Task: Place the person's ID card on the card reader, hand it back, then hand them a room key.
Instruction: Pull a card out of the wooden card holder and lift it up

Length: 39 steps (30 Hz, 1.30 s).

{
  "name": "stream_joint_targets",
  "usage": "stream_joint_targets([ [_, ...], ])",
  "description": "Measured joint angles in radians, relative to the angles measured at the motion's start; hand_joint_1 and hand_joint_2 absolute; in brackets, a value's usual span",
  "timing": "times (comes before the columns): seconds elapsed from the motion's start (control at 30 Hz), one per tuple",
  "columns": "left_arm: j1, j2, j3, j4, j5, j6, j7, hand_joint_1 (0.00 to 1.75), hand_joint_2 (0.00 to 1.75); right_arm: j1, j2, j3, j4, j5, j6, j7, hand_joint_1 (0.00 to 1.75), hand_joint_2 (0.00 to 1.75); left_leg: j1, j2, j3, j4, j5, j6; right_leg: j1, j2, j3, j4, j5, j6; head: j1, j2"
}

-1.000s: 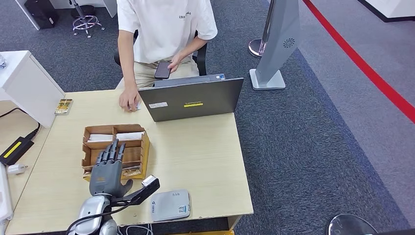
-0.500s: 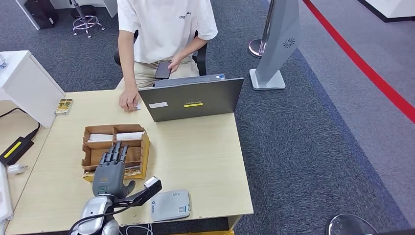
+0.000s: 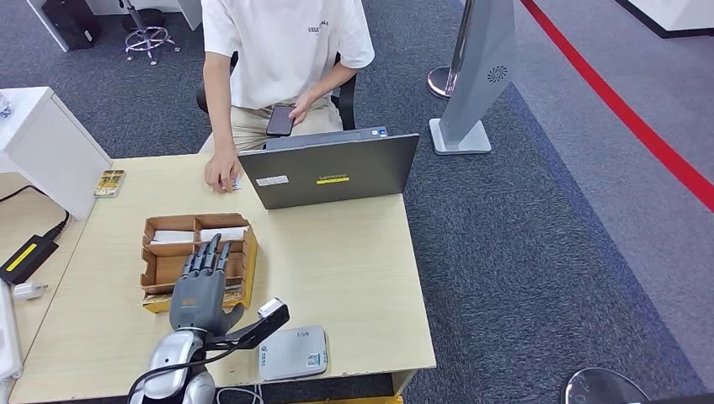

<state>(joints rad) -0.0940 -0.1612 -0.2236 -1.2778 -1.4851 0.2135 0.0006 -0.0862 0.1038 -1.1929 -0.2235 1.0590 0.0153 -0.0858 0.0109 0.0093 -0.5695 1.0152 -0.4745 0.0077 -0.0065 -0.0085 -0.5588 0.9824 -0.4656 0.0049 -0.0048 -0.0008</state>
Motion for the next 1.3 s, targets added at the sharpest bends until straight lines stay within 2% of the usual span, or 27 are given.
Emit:
stream_joint_targets([
  [0.7,0.013,-0.003,-0.016,-0.093,0.0,0.0,0.008,0.0,1.75,0.0,0.0,0.0,0.0,0.015,-0.002,0.003,0.0,1.75,0.0,0.0,0.0,0.0,0.0,0.0,0.0,0.0,0.0,0.0,0.0,0.0,0.0,0.0],
  [1.3,0.021,0.003,-0.027,-0.105,0.0,0.0,0.008,0.0,1.75,0.0,0.0,0.0,0.0,0.015,-0.002,0.003,0.0,1.75,0.0,0.0,0.0,0.0,0.0,0.0,0.0,0.0,0.0,0.0,0.0,0.0,0.0,0.0],
])
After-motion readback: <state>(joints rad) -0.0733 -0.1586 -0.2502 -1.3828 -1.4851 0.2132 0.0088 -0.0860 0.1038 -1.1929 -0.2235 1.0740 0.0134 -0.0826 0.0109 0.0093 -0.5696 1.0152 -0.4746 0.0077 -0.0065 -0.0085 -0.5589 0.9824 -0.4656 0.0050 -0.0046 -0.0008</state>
